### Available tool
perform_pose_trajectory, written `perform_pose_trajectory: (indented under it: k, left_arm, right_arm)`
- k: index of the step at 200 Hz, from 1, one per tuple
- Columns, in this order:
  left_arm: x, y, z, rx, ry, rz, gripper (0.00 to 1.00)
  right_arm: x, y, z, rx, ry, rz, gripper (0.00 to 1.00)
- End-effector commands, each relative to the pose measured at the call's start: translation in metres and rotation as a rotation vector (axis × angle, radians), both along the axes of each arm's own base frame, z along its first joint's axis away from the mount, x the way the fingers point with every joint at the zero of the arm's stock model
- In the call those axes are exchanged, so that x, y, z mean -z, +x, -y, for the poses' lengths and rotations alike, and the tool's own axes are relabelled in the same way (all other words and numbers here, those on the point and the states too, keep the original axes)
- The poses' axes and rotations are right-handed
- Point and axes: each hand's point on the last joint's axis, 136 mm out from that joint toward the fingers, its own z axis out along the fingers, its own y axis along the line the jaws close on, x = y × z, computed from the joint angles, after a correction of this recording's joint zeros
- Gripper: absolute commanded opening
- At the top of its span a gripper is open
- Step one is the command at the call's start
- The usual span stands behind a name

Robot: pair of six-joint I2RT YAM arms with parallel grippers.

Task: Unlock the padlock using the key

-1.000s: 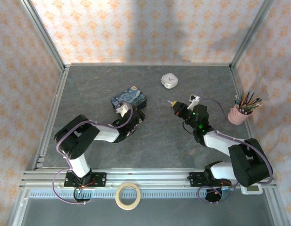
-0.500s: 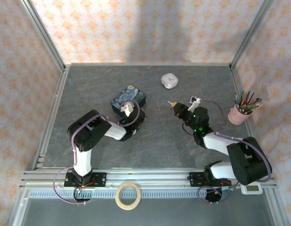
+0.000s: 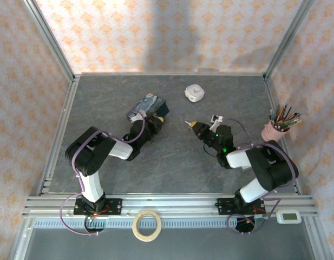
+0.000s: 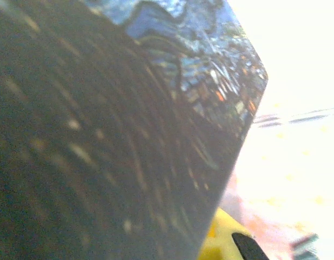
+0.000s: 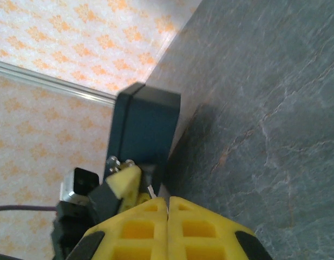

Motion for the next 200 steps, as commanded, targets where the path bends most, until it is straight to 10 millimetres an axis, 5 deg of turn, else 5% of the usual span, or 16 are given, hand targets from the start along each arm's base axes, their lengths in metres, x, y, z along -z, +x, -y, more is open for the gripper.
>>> perform_pose_trajectory:
  k: [1, 42, 200]
  left_arm:
    - [-0.053, -0.007, 0.019, 0.129, -0.171, 0.113, 0.0]
    - [-0.06, -0.011, 0.023, 0.183, -0.241, 0.12, 0.0]
    - [-0.061, -0.014, 0.028, 0.232, -0.282, 0.144, 0.0]
  right_arm:
    - [-0.019, -0.004, -0.017, -0.058, 0.108, 0.051, 0.0]
    - [-0.022, -0.008, -0.04, -0.127, 0.207, 0.05, 0.0]
    - [-0.015, 0.013, -0.055, -0.125, 0.244, 0.051, 0.0]
